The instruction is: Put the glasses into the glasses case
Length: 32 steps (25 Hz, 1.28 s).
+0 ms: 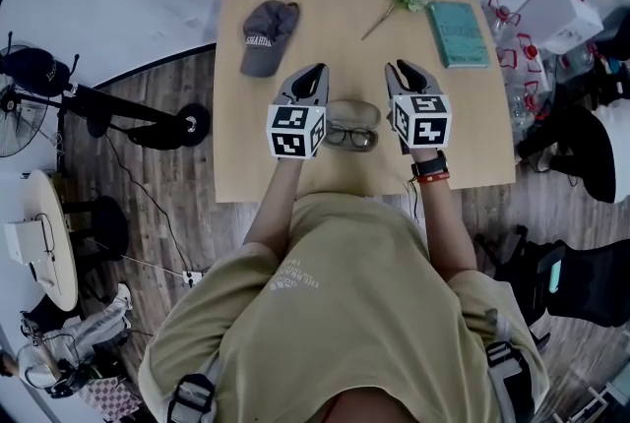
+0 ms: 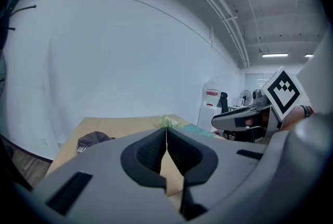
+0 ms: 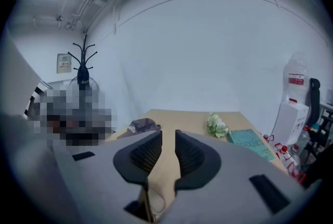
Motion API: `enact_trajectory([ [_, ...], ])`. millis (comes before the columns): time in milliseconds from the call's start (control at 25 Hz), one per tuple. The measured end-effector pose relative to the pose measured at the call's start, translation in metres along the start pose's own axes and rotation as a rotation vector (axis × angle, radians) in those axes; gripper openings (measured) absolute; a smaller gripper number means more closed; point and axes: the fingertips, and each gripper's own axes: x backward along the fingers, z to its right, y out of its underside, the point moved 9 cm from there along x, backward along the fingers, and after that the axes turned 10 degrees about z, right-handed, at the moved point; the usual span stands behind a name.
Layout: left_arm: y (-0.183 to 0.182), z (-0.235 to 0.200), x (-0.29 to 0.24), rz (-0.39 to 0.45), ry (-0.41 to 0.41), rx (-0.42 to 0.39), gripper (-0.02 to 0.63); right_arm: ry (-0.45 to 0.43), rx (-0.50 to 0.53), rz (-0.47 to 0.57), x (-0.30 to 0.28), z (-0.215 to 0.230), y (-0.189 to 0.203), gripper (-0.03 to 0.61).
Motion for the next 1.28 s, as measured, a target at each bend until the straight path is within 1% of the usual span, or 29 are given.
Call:
enact_trajectory([
  [200, -0.011, -0.007, -0.005, 0.035, -0.001, -0.002, 0.025, 0.085, -0.006, 0.081, 0.004, 0.001, -0.01, 0.071],
  [360, -0.032, -0.008, -0.004, 0.11, -0.018, 0.014, 0.025, 0.139, -0.035, 0.15, 0.012, 0.004, -0.019, 0.031],
  [480, -0.039, -0.01, -0.007, 0.139, -0.02, -0.019, 0.025, 0.167, -0.032, 0.17, 0.014, 0.001, -0.023, 0.018],
  [600, -0.038, -0.011, -0.012, 0.132, -0.013, -0.023, 0.025, 0.185, -0.02, 0.167, 0.011, -0.001, -0.025, 0.015],
  [840, -0.036, -0.013, -0.017, 0.131, 0.014, -0.034, 0.025, 0.192, -0.025, 0.161, 0.004, -0.006, -0.025, 0.015],
  [1080, -0.034, -0.019, -0.02, 0.124, 0.006, -0.027, 0.025, 0.172, -0.04, 0.149, -0.002, -0.008, -0.023, 0.015],
  [1280, -0.028, -0.021, -0.023, 0.1, 0.007, -0.028, 0.025, 0.159, -0.045, 0.127, -0.006, -0.01, -0.017, 0.015],
])
